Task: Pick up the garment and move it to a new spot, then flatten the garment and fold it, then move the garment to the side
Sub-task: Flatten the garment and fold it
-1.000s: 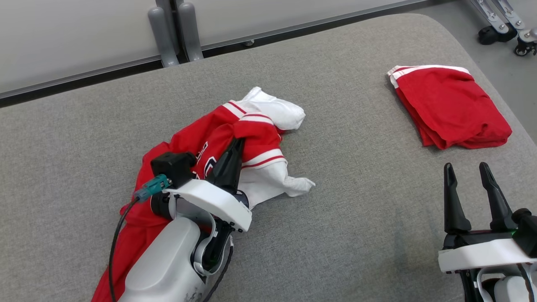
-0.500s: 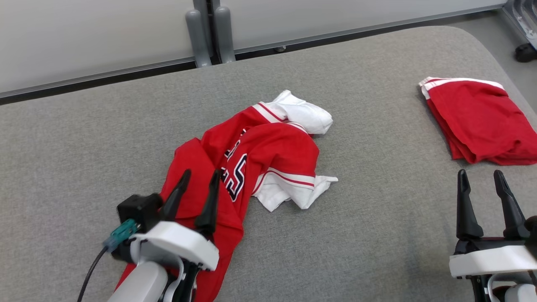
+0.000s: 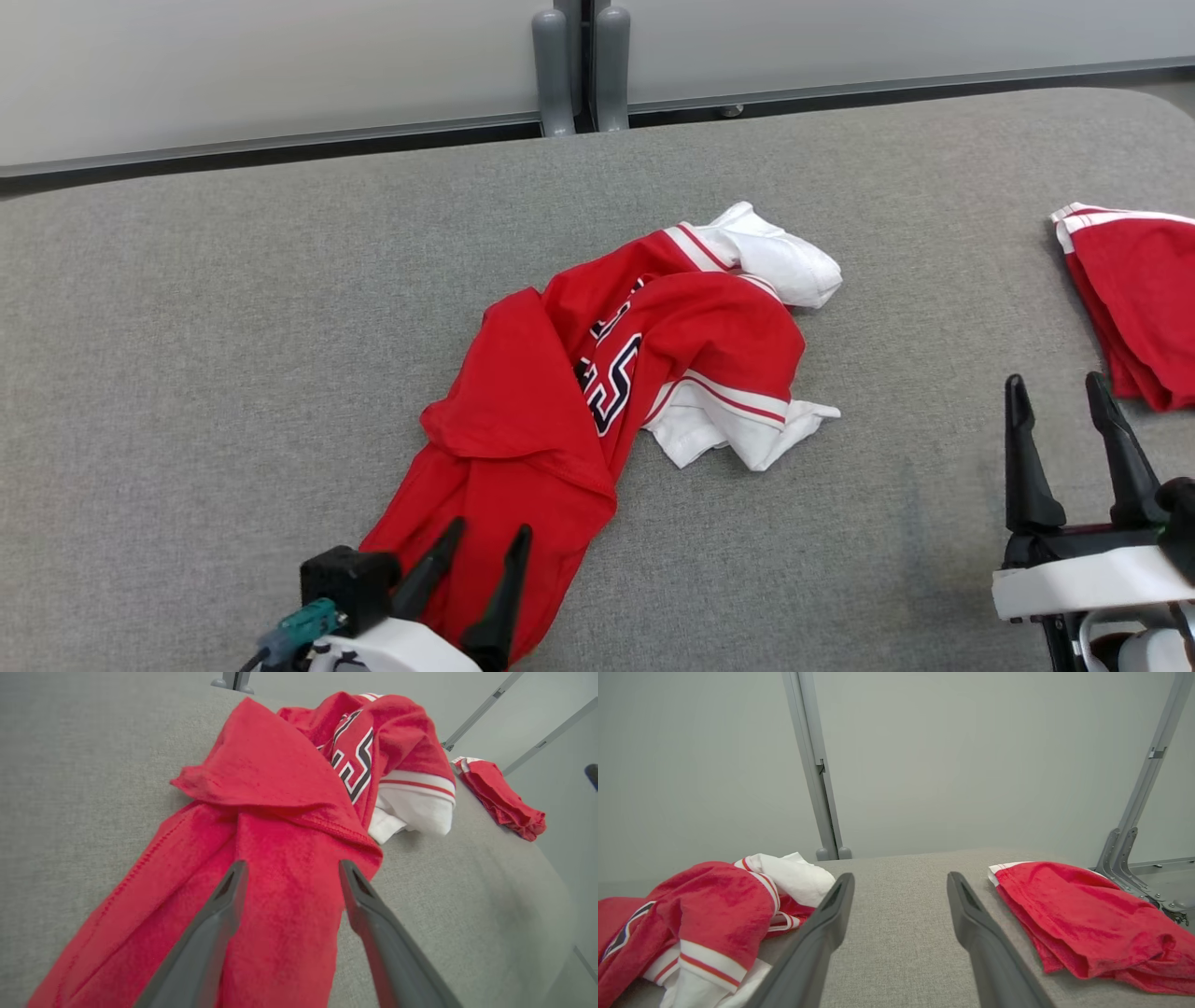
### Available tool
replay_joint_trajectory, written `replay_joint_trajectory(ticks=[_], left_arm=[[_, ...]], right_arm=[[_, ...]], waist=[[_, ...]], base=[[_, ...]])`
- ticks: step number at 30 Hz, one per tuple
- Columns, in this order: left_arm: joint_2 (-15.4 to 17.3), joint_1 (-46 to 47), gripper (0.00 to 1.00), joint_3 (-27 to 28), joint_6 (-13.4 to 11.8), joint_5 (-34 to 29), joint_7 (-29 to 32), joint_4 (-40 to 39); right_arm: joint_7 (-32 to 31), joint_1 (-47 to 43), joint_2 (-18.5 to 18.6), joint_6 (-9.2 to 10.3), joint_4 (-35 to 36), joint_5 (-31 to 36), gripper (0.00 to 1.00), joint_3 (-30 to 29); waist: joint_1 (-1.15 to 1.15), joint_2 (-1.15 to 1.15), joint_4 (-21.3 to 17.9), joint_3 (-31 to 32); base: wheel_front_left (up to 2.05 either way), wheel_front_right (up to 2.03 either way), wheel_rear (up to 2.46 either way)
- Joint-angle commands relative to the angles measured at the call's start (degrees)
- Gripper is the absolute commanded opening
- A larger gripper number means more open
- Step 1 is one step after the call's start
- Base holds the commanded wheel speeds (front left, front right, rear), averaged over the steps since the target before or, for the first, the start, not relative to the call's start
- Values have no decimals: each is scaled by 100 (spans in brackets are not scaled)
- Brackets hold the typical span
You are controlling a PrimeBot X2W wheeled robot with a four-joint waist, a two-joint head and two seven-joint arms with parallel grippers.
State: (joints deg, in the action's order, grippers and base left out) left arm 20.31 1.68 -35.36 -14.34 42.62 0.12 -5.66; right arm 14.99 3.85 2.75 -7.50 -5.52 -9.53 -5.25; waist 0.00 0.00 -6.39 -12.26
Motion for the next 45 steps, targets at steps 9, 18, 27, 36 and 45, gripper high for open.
replay_joint_trajectory(ticks=[9,18,27,36,45], left_arm=[[-317,501,100,76,-29,18,-114,543],[-455,951,100,177,148,171,-54,1132],[-595,1074,31,300,293,329,-287,1282],[-468,1128,0,427,454,488,-283,1336],[739,635,0,1469,316,970,15,151]], right_arm=[[29,53,29,1,-21,38,100,47],[29,118,28,1,-71,-50,100,93],[29,92,28,1,-84,-40,100,73],[29,83,30,1,-77,-64,100,76],[29,-17,26,1,-24,-61,100,-61]], waist=[[0,0,-7,-109],[0,0,-188,-156],[0,0,-300,-142],[0,0,-331,-137],[0,0,-246,-201]], base=[[0,0,0],[0,0,0],[0,0,0],[0,0,0],[0,0,0]])
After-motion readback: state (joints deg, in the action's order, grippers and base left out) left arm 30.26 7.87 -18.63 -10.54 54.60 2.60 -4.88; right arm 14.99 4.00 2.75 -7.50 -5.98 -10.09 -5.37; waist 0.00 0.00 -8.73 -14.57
